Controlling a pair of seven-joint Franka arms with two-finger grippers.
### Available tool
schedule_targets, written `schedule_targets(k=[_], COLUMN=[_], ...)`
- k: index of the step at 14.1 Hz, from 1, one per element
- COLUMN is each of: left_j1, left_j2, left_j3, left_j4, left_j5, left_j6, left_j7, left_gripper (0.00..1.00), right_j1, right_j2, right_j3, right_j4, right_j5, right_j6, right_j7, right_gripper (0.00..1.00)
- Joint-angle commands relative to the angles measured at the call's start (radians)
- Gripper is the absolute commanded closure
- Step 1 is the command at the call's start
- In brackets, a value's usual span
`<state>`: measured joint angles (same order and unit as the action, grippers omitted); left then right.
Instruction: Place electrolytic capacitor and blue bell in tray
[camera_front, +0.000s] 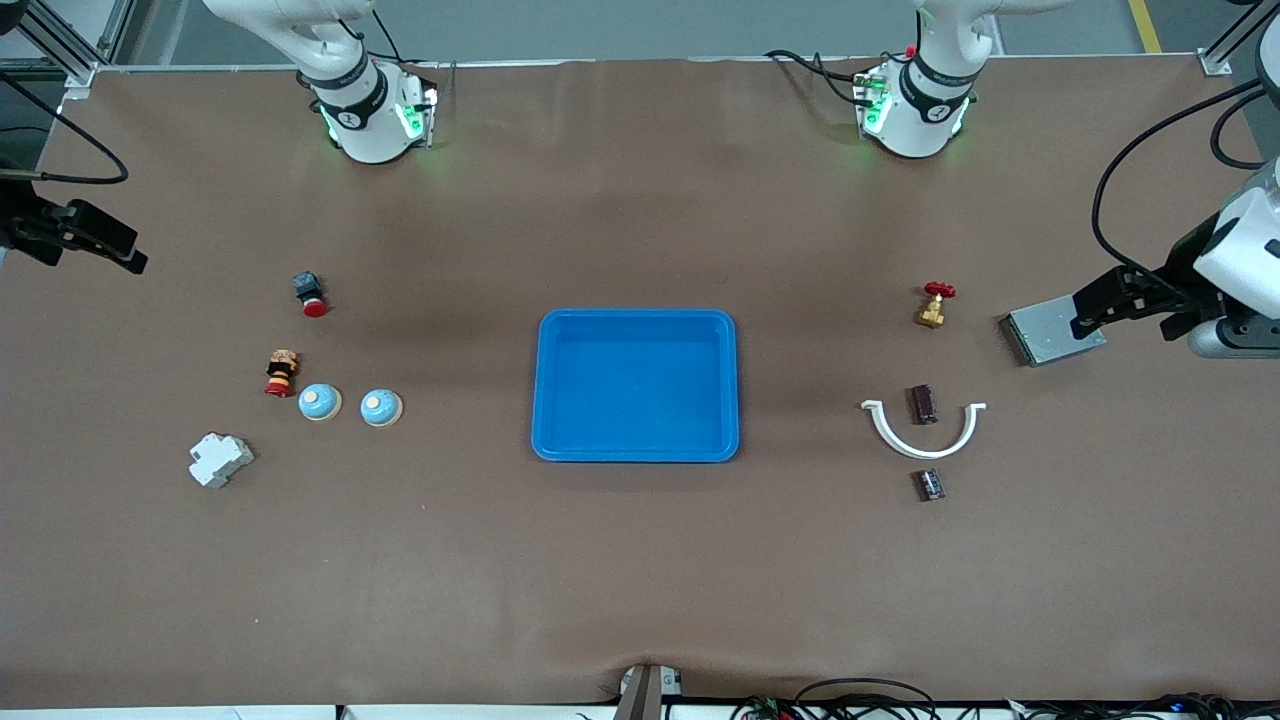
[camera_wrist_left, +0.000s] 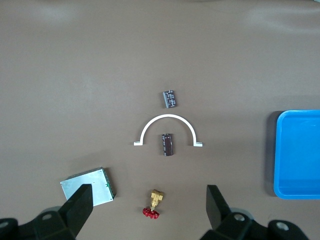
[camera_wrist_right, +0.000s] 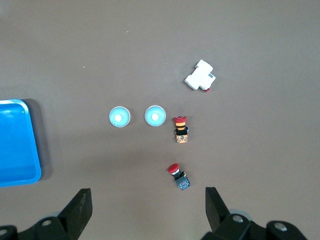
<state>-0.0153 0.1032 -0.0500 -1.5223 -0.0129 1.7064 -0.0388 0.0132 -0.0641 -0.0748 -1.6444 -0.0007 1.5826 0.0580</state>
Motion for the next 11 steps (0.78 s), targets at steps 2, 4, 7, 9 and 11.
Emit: schedule_targets(k=[2, 4, 7, 9, 11], left_j1=[0.001, 0.004, 0.005, 0.006, 0.006], left_j2=[0.009, 0.009, 0.01, 0.01, 0.018], left_j3=[-0.004, -0.004, -0.004, -0.004, -0.004], left_j4=[0.019, 0.019, 0.017, 0.014, 0.013], left_j5=[0.015, 0.014, 0.013, 0.013, 0.011], left_j6=[0.015, 0.015, 0.015, 0.015, 0.013], left_j7=[-0.009, -0.009, -0.009, -0.01, -0.01], left_gripper=[0.0, 0.0, 0.0, 0.0, 0.0], right_j1=[-0.015, -0.015, -0.009, -0.009, -0.001], right_j2=[-0.008, -0.009, -0.009, -0.008, -0.005], right_j3=[0.004, 0.004, 0.009, 0.009, 0.012], right_j4=[0.009, 0.023, 0.038, 0.034, 0.014], right_j5=[0.013, 0.013, 0.013, 0.015, 0.015], right_j6=[-0.012, -0.015, -0.027, -0.039, -0.05], right_j7=[-0.015, -0.015, -0.012, -0.012, 0.0], right_gripper=[0.0, 0.0, 0.0, 0.0, 0.0])
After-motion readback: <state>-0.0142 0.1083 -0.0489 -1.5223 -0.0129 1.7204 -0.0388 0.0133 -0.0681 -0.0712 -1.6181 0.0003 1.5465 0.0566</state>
